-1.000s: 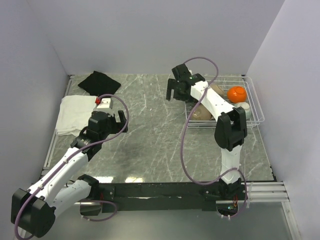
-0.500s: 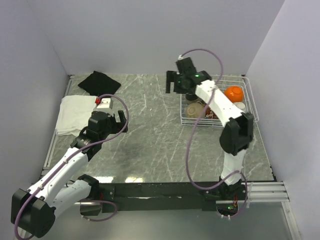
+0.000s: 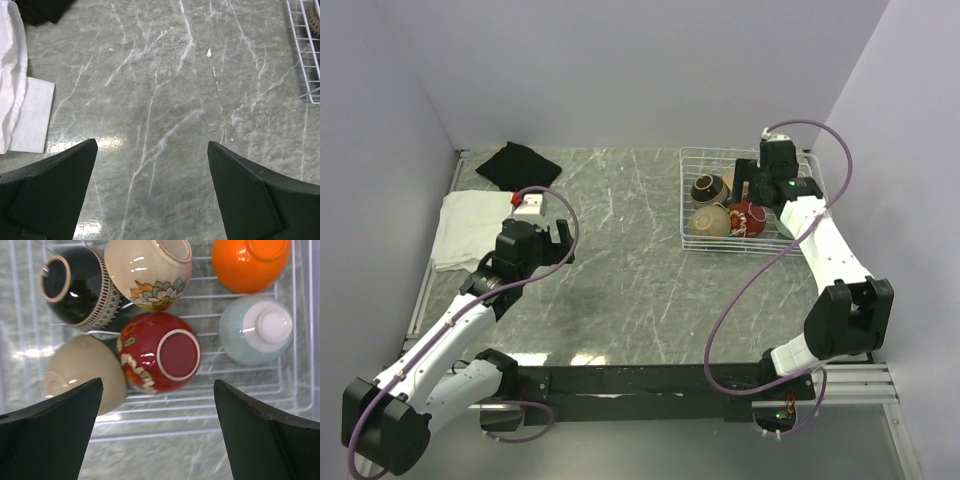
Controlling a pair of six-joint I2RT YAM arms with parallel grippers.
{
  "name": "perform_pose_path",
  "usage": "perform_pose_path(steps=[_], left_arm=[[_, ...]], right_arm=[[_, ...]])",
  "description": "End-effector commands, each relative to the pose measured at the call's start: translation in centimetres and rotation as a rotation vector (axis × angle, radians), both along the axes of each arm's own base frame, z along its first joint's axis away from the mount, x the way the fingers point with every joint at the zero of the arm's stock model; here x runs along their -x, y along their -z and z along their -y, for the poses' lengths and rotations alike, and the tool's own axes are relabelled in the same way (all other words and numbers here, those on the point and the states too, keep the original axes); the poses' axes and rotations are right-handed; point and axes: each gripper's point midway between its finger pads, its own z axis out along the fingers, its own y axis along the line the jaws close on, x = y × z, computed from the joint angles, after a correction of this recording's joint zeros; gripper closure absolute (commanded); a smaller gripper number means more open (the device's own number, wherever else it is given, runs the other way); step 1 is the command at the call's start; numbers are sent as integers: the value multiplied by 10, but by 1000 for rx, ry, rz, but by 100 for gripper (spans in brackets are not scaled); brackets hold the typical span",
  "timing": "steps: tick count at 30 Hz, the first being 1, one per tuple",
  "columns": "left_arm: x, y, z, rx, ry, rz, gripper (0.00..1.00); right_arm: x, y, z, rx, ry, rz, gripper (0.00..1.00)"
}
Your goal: Unload the bowls from the dish rack
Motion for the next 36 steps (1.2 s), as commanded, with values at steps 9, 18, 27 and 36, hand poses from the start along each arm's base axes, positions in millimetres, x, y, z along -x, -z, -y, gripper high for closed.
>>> perform_pose_path(steps=[9, 18, 27, 36], left_arm=[[-10, -26, 5, -6, 8, 88, 1], [-10, -23, 4, -10, 4, 83, 1], [-9, -17, 4, -19, 5, 68, 1], [-8, -15, 4, -20, 9, 62, 1]], right_arm=[[-62, 9, 20, 450, -331, 118, 0], [-86, 34, 9, 495, -483, 64, 0], [-110, 48, -1, 486, -547, 38, 0], [-112, 72, 1, 506, -584, -24, 0]])
